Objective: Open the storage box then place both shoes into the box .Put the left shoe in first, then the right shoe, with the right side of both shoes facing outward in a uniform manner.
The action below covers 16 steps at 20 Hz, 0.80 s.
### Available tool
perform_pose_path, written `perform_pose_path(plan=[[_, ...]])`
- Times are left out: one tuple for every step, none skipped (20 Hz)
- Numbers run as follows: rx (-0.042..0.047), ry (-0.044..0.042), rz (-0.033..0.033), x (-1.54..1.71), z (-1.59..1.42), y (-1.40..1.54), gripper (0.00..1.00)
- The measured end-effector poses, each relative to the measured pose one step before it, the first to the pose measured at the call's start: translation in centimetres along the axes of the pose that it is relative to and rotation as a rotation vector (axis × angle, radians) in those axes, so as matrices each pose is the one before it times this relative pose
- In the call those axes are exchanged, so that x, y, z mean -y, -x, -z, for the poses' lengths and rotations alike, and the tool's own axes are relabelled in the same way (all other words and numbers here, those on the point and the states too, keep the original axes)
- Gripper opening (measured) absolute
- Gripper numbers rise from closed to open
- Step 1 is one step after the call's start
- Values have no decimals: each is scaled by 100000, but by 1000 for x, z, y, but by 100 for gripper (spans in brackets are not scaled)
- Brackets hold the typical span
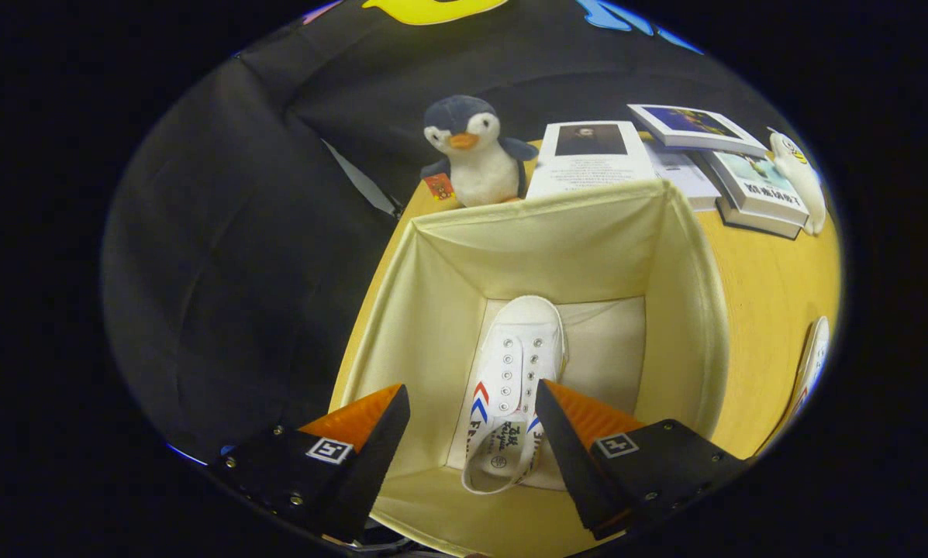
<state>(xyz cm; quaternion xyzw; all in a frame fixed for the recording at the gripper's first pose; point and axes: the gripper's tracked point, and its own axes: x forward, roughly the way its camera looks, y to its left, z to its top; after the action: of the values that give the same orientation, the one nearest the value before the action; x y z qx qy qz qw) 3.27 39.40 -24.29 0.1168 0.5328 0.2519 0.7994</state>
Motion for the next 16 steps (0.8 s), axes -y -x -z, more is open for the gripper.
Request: perform_pose_path(plan=[[771,2371,-1150,-45,-139,1079,98],[500,2441,-670,119,-202,1108,97],[1320,2720,664,390,-318,1265,98],[1774,2720,1147,653,-449,1172,97],[1856,1961,1094,656,-341,1033,97],[1715,1136,598,676,-378,927,98],[1282,576,658,732,-241,938,98],[1175,71,776,802,-245,875,98],[1016,76,849,972,-83,769,98],[635,-94,1317,1053,-30,744,97],[505,-188,1484,1181,111,665,98],[396,-428,1603,1174,113,695,98],[306,-649,1433,1168,156,587,98],[210,-812,1361,1163,112,612,98],[283,-1073,1239,1215,138,508,98],[147,-1191,1167,1178,108,535,98]])
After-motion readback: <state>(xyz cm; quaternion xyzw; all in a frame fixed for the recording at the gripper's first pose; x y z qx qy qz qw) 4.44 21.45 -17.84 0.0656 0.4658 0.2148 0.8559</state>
